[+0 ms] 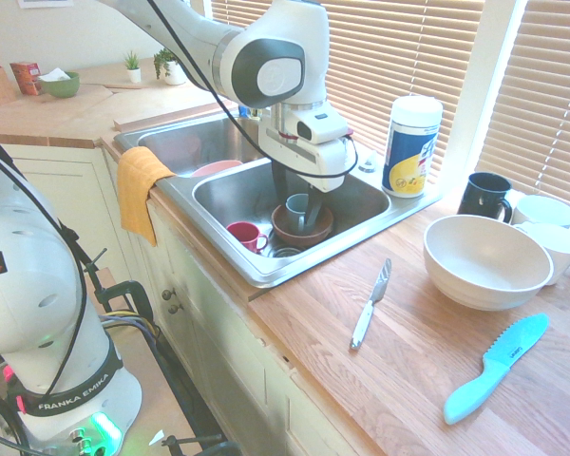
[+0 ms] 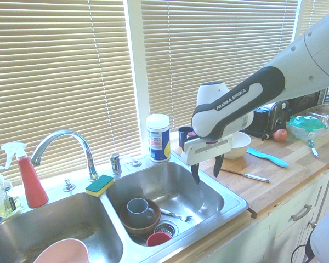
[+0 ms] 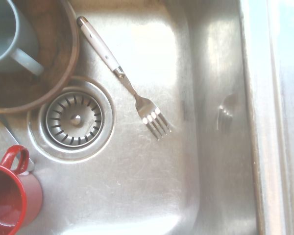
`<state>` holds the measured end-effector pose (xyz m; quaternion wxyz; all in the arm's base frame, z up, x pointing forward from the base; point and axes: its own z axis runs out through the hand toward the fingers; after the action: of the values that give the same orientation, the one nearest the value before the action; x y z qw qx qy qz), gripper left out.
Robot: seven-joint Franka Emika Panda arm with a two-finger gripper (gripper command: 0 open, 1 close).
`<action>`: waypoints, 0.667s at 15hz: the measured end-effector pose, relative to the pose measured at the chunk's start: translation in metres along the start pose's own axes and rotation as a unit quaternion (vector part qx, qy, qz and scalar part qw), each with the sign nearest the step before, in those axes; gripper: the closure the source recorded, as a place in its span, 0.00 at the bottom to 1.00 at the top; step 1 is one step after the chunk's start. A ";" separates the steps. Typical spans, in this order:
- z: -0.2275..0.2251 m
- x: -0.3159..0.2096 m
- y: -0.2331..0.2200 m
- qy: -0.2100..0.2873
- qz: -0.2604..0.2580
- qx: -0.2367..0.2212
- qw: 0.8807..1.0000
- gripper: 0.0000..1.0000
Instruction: Put the knife into the sink
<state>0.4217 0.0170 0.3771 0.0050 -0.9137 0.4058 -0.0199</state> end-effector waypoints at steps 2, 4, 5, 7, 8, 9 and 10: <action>-0.001 0.000 0.000 0.001 0.000 0.001 1.000 0.00; -0.004 0.005 0.004 0.005 -0.003 0.004 1.000 0.00; -0.006 0.010 0.009 0.006 -0.014 0.006 1.000 0.00; -0.011 0.029 0.031 0.007 -0.072 0.002 0.997 0.00; -0.013 0.039 0.046 0.012 -0.101 -0.004 0.995 0.00; -0.015 0.049 0.065 0.017 -0.123 -0.009 0.992 0.00; -0.013 0.054 0.080 0.017 -0.138 -0.012 0.990 0.00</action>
<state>0.3978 -0.0769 0.3901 -0.0153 -0.9604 0.2764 -0.0311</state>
